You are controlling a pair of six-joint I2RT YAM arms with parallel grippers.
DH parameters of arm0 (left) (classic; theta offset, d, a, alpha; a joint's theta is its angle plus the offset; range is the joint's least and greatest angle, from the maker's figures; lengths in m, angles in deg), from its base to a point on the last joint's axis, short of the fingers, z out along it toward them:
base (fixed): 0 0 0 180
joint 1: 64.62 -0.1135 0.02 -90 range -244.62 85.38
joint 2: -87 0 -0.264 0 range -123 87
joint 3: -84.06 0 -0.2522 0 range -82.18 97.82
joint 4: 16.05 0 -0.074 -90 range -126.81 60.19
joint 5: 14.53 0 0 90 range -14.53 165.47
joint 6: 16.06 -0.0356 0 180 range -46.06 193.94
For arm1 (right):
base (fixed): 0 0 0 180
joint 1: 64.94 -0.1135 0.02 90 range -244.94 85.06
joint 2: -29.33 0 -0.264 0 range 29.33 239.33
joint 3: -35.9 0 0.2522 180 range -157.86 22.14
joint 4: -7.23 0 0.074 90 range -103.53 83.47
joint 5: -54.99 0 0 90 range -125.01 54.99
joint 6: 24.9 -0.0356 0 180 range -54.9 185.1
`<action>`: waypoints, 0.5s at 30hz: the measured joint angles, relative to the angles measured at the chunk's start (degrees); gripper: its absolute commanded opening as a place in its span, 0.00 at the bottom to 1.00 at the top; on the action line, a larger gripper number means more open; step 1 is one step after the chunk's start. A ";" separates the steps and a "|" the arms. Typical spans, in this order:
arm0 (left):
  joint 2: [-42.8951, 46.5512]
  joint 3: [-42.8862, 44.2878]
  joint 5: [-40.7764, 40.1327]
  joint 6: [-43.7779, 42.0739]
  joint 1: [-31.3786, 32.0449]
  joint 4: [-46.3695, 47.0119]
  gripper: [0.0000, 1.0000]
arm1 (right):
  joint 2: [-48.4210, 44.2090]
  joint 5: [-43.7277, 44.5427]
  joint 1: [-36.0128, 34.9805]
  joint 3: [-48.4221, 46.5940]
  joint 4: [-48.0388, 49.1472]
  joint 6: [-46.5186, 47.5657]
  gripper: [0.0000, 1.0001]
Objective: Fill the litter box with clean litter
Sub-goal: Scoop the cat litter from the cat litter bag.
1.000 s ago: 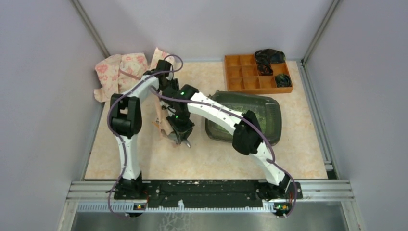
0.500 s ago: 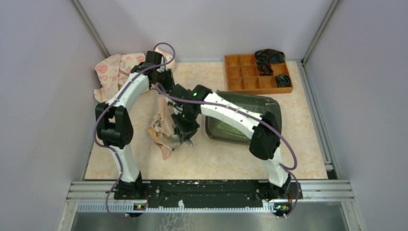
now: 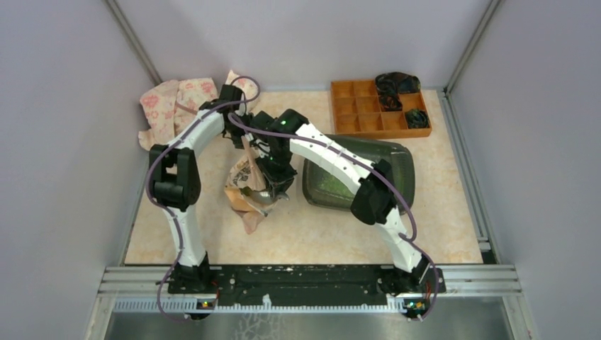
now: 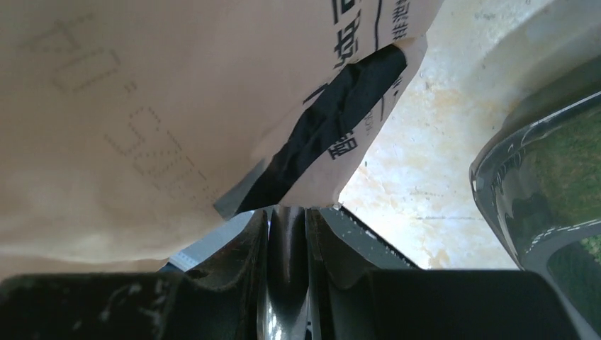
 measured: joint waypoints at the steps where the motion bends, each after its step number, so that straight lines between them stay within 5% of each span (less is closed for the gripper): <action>1: -0.31 -0.48 0.00 0.00 0.00 -0.04 0.47 | 0.09 -0.13 0.20 0.48 -0.26 0.13 0.00; 15: -2.91 -4.09 -0.72 -0.24 0.00 0.83 0.46 | 4.07 -3.72 0.50 -4.37 -1.84 -2.99 0.00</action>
